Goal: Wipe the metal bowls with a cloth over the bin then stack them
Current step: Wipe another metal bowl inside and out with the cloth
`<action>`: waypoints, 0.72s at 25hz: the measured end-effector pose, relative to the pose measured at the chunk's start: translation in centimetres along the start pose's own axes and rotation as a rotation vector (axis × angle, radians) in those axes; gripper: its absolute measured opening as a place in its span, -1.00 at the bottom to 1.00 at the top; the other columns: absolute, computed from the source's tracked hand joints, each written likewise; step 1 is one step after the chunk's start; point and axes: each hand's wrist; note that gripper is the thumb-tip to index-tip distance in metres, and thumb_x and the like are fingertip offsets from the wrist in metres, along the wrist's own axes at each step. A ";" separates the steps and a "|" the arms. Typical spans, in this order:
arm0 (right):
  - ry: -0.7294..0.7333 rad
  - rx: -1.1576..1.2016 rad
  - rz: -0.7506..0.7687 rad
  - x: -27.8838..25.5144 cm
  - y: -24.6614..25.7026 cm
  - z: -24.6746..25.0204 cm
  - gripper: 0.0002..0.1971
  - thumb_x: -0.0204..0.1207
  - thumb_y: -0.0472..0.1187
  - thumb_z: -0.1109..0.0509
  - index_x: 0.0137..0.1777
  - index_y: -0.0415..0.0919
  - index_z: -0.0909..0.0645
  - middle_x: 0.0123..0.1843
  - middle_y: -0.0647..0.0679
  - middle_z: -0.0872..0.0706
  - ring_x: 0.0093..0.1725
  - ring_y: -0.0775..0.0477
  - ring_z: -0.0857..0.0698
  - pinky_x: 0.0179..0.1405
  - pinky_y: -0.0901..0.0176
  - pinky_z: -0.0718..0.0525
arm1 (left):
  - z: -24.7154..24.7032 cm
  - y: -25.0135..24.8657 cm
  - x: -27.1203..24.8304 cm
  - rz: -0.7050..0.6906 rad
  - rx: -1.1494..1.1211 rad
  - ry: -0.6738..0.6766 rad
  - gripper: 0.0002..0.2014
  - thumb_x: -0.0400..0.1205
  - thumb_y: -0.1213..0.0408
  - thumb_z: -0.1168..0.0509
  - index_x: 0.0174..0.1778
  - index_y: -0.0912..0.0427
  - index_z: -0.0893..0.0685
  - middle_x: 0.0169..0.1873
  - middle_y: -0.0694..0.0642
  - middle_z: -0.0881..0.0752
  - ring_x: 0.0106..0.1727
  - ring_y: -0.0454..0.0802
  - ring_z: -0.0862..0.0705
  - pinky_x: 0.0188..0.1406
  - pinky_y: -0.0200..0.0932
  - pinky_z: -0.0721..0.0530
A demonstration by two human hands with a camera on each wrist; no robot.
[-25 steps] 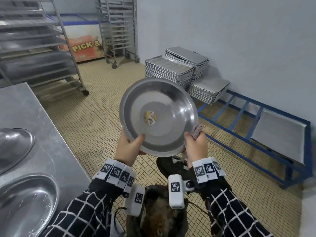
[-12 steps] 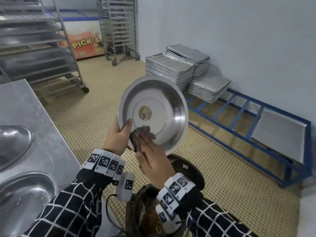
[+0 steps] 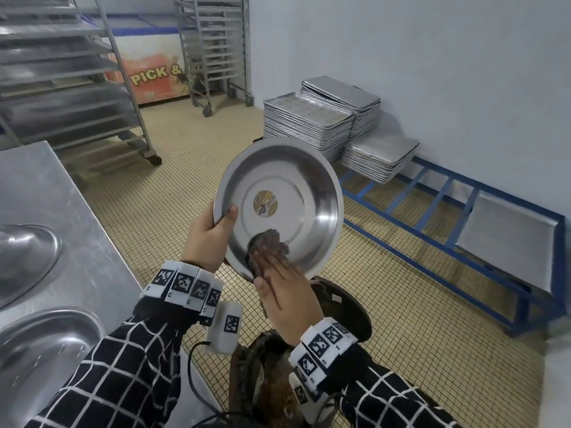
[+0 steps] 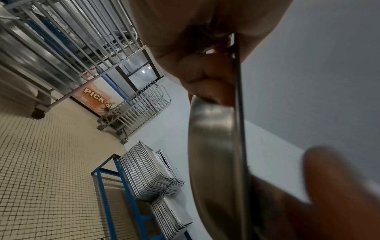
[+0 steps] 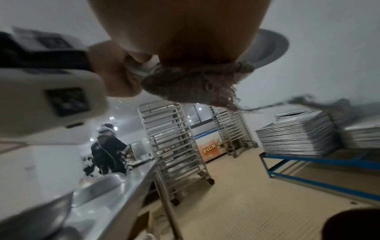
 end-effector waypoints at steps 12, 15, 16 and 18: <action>-0.378 0.097 -0.418 1.8 -7.7 7.8 -0.29 0.62 0.02 -0.30 0.67 -0.10 -0.07 0.60 -0.10 -0.34 0.33 -0.01 -0.55 0.12 0.09 -0.68 | 1.0 1.6 -0.4 0.126 -0.052 0.034 -0.89 0.67 0.25 -0.27 -0.01 0.02 -0.71 -0.27 -0.04 -0.80 -0.22 0.05 -0.75 -0.23 -0.04 -0.65; -0.441 0.338 -0.532 1.3 -7.7 8.3 -0.68 0.57 -0.08 -0.39 0.27 -0.16 -0.50 0.03 0.00 -0.71 -0.01 0.06 -0.69 0.13 -0.05 -0.71 | 1.8 2.0 -0.4 0.120 -0.008 0.052 -0.85 0.65 0.34 -0.29 0.06 0.04 -0.69 -0.30 -0.08 -0.81 -0.26 -0.05 -0.77 -0.29 -0.16 -0.69; -0.434 0.384 -0.567 0.9 -7.6 8.1 -0.76 0.57 -0.11 -0.40 0.17 -0.15 -0.53 -0.04 0.03 -0.70 -0.06 0.08 -0.68 0.14 -0.05 -0.70 | 1.8 2.0 -0.6 0.102 0.016 0.032 -0.84 0.65 0.34 -0.29 0.08 0.04 -0.67 -0.31 -0.08 -0.80 -0.31 -0.11 -0.77 -0.37 -0.22 -0.69; -0.454 0.455 -0.619 0.4 -7.2 7.5 -0.83 0.56 -0.15 -0.41 0.09 -0.12 -0.55 -0.10 0.09 -0.68 -0.09 0.15 -0.65 0.13 0.02 -0.68 | 1.7 2.2 -1.1 0.010 0.133 -0.030 -0.79 0.63 0.32 -0.31 0.18 0.10 -0.61 -0.20 -0.07 -0.78 -0.31 -0.11 -0.78 -0.44 -0.26 -0.69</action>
Point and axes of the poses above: each hand's wrist, its own x-axis towards the middle knuckle, its own z-axis out of the back of the hand, y = z × x
